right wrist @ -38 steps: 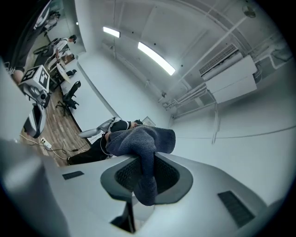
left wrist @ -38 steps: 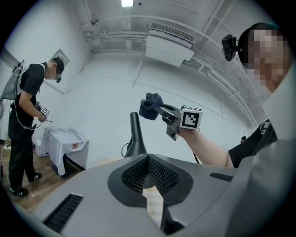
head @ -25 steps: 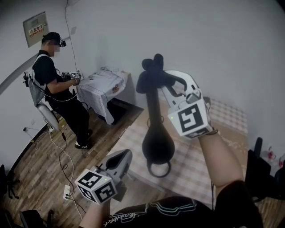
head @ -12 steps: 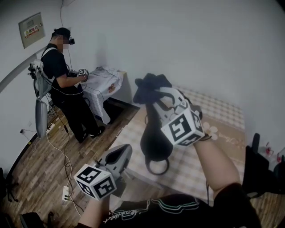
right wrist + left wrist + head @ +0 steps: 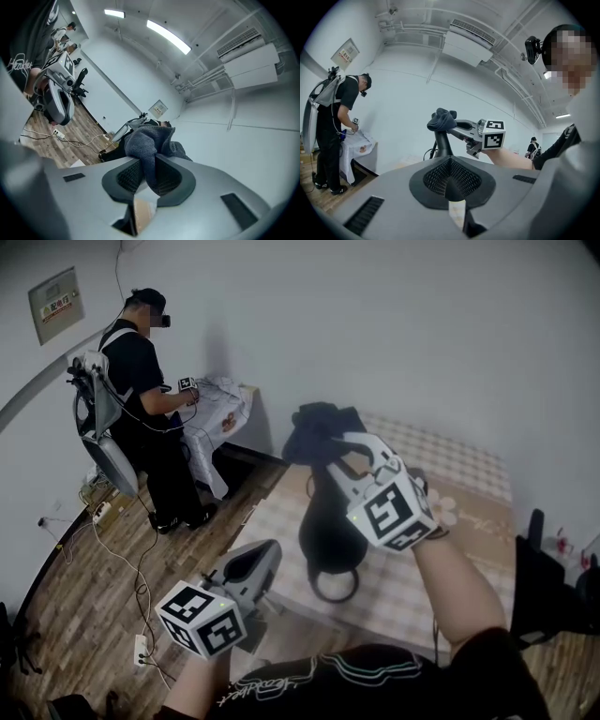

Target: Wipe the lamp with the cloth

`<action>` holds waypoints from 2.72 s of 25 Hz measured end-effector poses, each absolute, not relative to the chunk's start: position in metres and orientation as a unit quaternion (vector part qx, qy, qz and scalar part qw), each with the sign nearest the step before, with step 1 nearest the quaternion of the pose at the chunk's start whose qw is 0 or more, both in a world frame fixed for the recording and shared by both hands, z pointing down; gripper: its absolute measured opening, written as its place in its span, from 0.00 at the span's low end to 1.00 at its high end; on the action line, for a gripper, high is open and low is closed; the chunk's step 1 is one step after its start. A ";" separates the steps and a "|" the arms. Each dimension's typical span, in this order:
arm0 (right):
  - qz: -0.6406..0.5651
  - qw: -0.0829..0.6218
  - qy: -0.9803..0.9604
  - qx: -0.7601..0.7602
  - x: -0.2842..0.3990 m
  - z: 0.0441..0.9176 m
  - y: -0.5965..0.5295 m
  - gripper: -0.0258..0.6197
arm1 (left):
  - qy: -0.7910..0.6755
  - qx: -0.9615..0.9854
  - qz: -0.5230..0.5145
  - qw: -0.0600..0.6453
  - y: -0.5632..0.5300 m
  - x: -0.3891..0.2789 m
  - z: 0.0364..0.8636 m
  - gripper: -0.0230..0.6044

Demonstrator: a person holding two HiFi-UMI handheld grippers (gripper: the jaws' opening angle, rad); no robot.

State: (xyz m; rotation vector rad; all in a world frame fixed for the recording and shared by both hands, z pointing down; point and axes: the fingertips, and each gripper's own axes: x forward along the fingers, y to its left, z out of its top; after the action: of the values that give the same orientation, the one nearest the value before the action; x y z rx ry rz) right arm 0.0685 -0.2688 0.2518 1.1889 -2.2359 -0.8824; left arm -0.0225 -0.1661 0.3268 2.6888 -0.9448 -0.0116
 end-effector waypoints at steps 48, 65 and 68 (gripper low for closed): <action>-0.206 0.339 -0.820 0.413 0.091 0.407 -0.162 0.13 | -0.169 0.972 0.030 0.159 -0.183 -0.011 0.348 0.04; -0.048 0.289 -0.830 0.474 0.089 0.432 -0.127 0.13 | -0.090 0.982 0.042 0.160 -0.184 -0.011 0.349 0.04; -0.010 0.218 -0.833 0.508 0.083 0.410 -0.127 0.13 | -0.078 0.983 0.040 0.162 -0.188 -0.019 0.350 0.04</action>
State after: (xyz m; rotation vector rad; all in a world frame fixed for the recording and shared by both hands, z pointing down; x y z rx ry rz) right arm 0.0834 -0.1265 0.4100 1.4052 -2.3071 -0.0289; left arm -0.0191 -0.1881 0.3498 2.8047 -0.2231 0.1133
